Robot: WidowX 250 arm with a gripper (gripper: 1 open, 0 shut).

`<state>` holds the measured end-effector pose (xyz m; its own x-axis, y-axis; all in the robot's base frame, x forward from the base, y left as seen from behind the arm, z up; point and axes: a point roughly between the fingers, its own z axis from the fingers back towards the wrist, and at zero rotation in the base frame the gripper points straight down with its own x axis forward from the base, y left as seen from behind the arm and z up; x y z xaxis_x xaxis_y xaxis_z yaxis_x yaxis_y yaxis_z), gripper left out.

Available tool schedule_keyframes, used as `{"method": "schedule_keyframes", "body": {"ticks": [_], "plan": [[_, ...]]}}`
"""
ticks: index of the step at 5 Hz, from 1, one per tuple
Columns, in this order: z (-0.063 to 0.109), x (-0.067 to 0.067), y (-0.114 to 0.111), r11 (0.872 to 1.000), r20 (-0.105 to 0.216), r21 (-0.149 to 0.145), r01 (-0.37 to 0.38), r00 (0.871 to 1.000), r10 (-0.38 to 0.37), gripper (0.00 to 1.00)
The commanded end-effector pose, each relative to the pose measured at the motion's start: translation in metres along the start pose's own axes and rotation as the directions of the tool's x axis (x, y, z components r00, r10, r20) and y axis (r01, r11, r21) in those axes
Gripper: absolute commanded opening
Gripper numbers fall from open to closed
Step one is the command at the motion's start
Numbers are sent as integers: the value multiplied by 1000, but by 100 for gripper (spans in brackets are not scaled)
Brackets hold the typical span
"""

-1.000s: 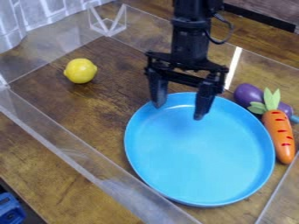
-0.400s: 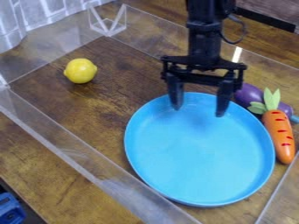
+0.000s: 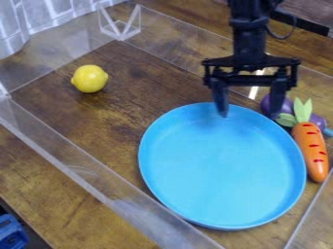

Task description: Remove the purple eggplant from the blue tray and put it on the table

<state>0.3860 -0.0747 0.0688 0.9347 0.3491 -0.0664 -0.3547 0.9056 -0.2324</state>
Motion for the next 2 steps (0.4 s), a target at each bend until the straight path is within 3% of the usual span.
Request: {"method": "schedule_keyframes", "body": {"ticks": [1, 2], "plan": [[23, 9, -25, 998, 67, -56, 39, 997, -35, 100], [21, 16, -35, 997, 79, -75, 29, 997, -23, 100]]}}
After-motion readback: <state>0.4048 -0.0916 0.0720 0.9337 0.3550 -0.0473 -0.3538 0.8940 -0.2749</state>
